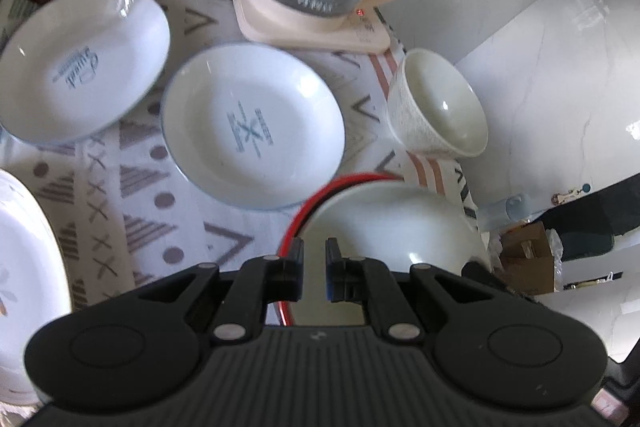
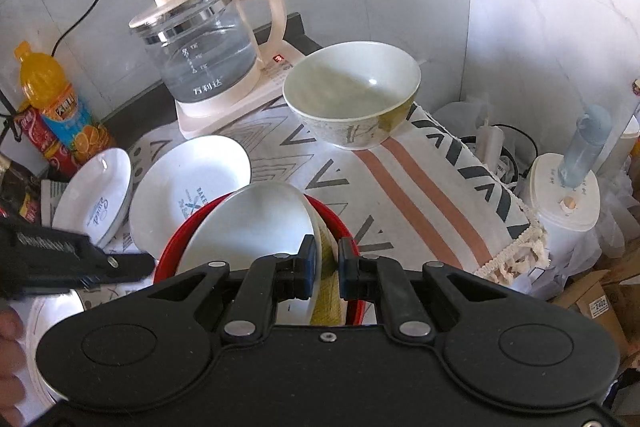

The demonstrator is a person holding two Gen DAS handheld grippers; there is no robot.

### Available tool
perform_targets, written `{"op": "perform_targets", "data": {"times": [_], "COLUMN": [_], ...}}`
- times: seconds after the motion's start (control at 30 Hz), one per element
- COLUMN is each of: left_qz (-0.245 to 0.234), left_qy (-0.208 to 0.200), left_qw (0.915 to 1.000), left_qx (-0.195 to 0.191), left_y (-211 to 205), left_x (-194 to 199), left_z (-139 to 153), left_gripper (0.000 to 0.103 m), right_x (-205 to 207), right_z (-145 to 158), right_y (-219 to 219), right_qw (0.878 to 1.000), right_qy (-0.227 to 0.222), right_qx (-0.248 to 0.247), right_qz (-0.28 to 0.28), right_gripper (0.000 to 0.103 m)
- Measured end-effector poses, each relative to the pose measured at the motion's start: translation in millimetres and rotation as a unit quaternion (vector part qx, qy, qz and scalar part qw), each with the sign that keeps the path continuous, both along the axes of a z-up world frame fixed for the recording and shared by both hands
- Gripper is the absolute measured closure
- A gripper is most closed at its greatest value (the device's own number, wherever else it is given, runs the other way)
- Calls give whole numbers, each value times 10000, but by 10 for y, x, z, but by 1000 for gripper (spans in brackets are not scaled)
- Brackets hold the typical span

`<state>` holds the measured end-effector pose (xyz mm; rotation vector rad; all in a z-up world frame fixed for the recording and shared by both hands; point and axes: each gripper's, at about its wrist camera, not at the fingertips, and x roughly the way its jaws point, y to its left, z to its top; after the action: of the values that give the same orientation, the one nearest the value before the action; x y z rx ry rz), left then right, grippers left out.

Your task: Organize plates and bowls

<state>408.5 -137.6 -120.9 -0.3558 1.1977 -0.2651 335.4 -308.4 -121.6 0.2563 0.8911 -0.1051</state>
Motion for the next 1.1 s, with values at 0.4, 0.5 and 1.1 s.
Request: {"op": "perform_targets", "data": {"times": [0.4, 0.5, 1.1], "left_qz": [-40, -97, -131], "left_qy": [-206, -290, -335], "left_qw": [9995, 9992, 9989], "left_qx": [216, 250, 285], "left_y": [-66, -164, -799], "left_x": [156, 193, 757], "left_z": [182, 194, 138], "left_gripper": [77, 64, 43], "right_x": [-3, -3, 496], "right_z": [87, 154, 163], "right_y": [-192, -290, -893], "right_qw": [9998, 9995, 9967], "right_qy": [-11, -143, -337], "right_qx": [164, 220, 548], "right_qz": [-103, -190, -502], "right_gripper": [63, 51, 30]}}
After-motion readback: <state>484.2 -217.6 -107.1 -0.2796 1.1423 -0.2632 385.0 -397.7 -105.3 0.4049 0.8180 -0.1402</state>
